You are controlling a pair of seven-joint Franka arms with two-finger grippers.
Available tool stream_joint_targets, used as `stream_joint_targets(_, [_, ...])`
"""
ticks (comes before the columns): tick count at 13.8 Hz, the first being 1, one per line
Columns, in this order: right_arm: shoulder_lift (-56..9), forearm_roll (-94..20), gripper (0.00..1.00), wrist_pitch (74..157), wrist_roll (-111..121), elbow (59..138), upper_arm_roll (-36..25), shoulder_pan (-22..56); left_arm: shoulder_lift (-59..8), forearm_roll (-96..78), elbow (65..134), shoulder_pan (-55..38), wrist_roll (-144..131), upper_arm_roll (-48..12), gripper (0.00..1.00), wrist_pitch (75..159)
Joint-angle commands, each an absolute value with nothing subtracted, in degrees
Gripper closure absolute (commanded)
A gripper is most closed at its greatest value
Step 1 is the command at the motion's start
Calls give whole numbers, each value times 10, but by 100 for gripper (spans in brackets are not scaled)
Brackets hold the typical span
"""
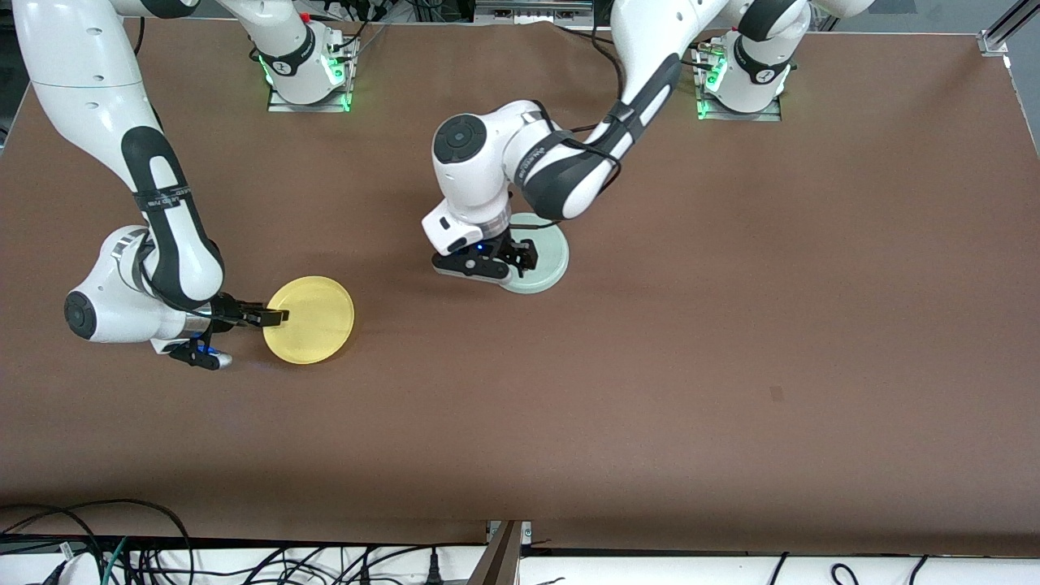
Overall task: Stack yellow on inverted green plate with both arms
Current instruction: 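Release the green plate and withdraw the left gripper to its side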
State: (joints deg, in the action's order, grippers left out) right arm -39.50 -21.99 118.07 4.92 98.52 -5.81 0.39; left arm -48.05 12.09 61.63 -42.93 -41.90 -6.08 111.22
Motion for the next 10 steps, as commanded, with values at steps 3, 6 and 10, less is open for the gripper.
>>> stream_joint_targets(3, [-388, -232, 100, 1171, 70, 988, -56, 4, -409, 114, 630, -339, -347, -62, 0, 1049])
stream_joint_targets(6, [-373, -229, 100, 1150, 72, 971, -53, 8, -371, 100, 629, -245, -253, -69, 0, 1006])
stream_joint_targets(10, [-338, -225, 100, 1124, 57, 940, -39, 53, -316, 49, 627, -142, -180, -70, 0, 904])
